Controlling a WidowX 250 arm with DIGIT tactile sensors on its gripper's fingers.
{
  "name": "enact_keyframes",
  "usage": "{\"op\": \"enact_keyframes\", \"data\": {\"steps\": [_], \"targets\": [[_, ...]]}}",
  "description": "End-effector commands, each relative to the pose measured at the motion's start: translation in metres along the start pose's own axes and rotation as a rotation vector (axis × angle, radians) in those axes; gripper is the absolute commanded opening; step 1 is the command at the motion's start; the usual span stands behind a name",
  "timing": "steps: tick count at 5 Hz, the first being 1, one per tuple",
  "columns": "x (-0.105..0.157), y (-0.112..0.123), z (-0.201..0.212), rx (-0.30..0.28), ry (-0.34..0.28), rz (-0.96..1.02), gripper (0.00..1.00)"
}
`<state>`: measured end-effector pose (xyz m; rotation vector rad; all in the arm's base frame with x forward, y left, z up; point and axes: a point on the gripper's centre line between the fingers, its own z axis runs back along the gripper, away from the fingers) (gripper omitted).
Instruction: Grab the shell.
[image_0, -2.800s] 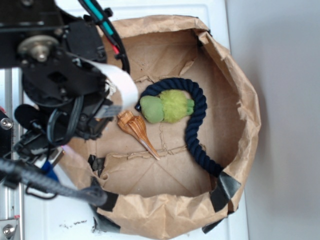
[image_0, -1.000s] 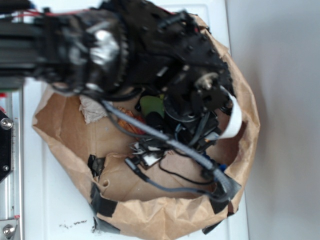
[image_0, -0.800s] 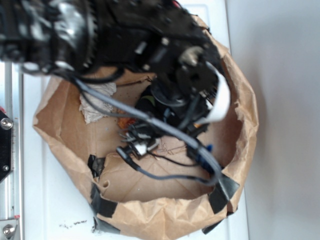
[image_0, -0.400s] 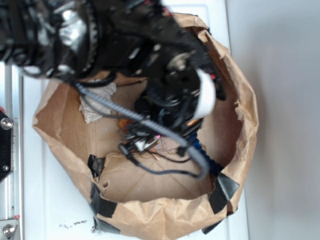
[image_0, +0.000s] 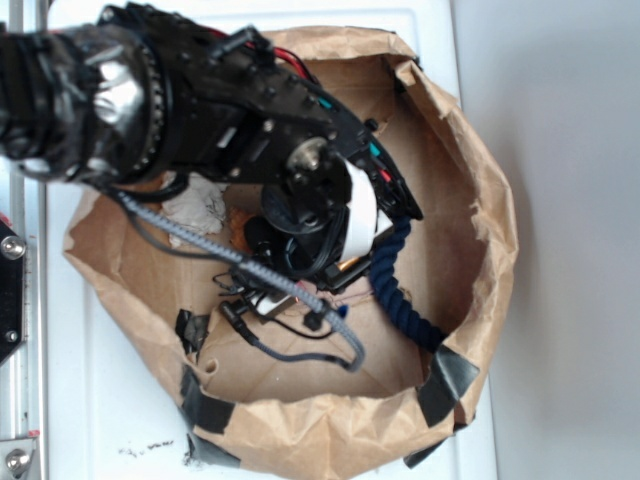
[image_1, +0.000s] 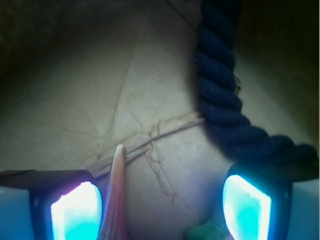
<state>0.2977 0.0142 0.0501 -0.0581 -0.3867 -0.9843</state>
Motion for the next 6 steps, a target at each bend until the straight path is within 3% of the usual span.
{"op": "enact_keyframes", "data": {"steps": [1, 4, 6], "targets": [[-0.008, -0.014, 0.048, 0.005, -0.047, -0.03, 1.0], [-0.024, -0.024, 0.021, 0.054, 0.036, -0.023, 1.0], [-0.037, -0.048, 0.017, 0.061, 0.06, -0.042, 1.0]]}}
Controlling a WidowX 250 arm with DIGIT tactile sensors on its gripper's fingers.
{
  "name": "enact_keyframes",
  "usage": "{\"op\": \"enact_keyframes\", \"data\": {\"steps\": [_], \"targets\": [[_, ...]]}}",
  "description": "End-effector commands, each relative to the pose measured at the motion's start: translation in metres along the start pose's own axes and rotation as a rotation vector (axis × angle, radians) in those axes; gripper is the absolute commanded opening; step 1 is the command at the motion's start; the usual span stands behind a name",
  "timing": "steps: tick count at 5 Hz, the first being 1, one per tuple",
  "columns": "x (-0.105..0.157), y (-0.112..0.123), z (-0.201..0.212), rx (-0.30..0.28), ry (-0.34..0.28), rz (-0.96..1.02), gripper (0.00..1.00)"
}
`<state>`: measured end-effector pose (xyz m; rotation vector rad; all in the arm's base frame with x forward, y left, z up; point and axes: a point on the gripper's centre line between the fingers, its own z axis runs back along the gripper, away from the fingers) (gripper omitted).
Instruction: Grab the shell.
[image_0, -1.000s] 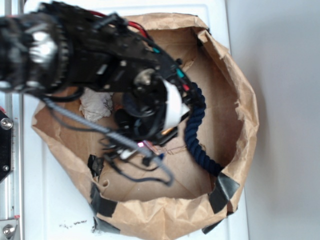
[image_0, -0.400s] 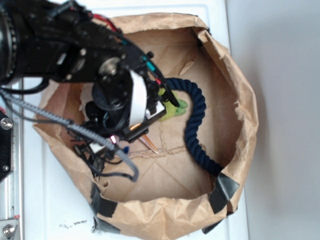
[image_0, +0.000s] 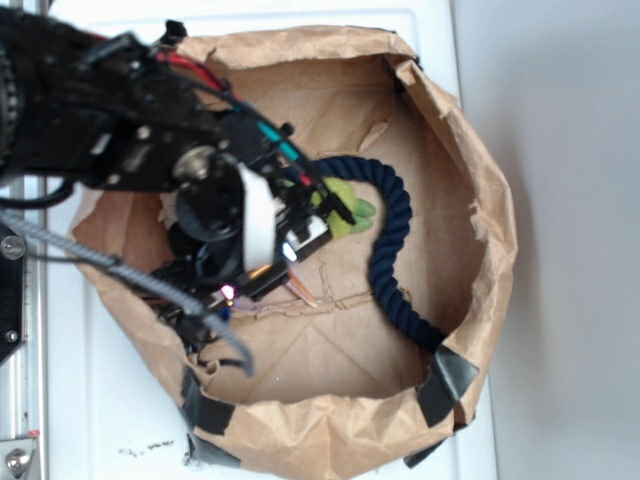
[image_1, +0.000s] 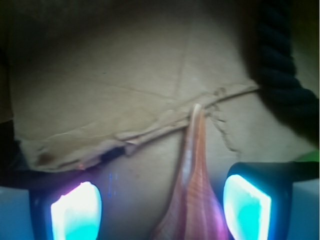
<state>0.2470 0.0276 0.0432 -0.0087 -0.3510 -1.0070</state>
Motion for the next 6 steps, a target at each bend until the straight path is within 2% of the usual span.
{"op": "enact_keyframes", "data": {"steps": [1, 2, 3, 5, 6], "targets": [[0.007, 0.001, -0.014, 0.059, 0.045, -0.001, 1.0], [0.007, 0.006, -0.023, 0.067, 0.074, 0.006, 1.0], [0.007, 0.004, -0.02, 0.066, 0.06, 0.041, 0.0], [0.01, 0.009, -0.016, 0.079, 0.02, 0.052, 0.0], [0.014, 0.02, -0.002, 0.067, -0.022, 0.106, 0.0]]}}
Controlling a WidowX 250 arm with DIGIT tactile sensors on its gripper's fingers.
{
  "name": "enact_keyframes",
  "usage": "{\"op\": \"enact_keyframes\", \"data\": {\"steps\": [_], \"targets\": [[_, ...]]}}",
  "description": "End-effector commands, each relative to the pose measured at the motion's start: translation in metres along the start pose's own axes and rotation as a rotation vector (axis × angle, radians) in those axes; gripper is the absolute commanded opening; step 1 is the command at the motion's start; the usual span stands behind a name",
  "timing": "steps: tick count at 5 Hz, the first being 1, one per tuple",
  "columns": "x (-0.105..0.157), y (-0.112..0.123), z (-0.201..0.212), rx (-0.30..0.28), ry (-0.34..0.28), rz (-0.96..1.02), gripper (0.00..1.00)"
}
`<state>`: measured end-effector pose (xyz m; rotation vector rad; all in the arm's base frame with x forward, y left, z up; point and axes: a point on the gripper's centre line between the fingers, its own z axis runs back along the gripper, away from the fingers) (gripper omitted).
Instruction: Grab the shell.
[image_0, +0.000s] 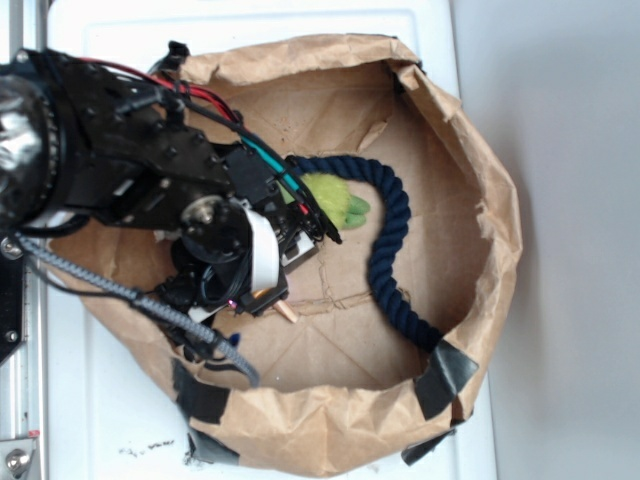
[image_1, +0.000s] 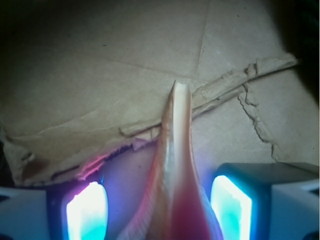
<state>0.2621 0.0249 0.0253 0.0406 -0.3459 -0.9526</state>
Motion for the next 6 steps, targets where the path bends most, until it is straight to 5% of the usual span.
{"op": "enact_keyframes", "data": {"steps": [1, 4, 6], "targets": [[0.014, 0.033, 0.056, 0.019, -0.082, 0.11, 0.0], [0.025, 0.066, 0.109, 0.071, -0.115, 0.302, 0.0], [0.033, 0.061, 0.131, 0.125, 0.064, 0.633, 0.0]]}}
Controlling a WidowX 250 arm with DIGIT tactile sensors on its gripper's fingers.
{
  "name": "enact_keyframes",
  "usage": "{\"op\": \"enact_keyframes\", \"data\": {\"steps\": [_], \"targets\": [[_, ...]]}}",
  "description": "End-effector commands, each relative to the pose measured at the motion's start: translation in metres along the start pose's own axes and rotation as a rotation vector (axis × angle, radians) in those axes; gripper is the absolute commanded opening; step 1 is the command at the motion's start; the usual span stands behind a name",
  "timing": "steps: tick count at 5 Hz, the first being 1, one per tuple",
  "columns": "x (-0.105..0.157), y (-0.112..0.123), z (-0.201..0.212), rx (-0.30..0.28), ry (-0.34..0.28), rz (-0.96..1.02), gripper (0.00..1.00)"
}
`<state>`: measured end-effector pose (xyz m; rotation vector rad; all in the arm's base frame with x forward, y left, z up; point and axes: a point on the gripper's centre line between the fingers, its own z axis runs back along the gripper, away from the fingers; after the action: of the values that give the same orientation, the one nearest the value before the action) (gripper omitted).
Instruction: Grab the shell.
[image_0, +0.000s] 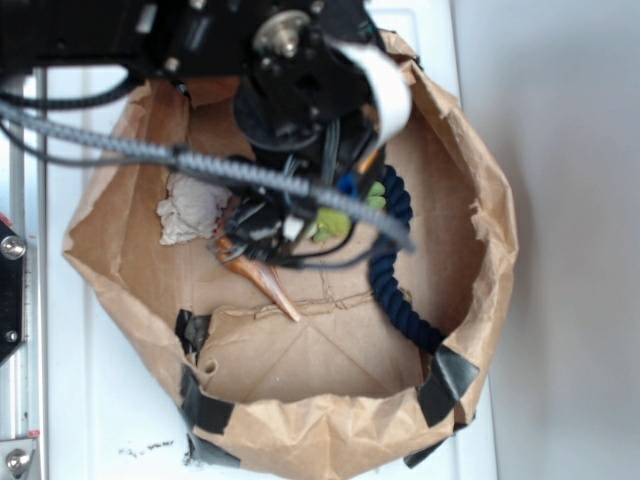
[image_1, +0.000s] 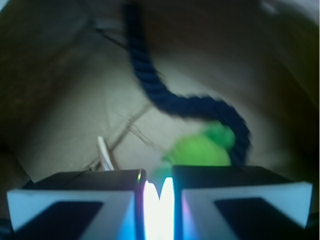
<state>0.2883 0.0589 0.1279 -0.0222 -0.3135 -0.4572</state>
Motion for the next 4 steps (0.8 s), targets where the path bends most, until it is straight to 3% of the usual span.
{"op": "enact_keyframes", "data": {"steps": [1, 2, 4], "targets": [[0.006, -0.008, 0.038, 0.079, -0.006, 0.061, 1.0], [0.001, -0.009, 0.031, 0.076, -0.017, 0.003, 1.0], [-0.013, -0.023, 0.014, 0.028, -0.098, -0.263, 1.0]]}}
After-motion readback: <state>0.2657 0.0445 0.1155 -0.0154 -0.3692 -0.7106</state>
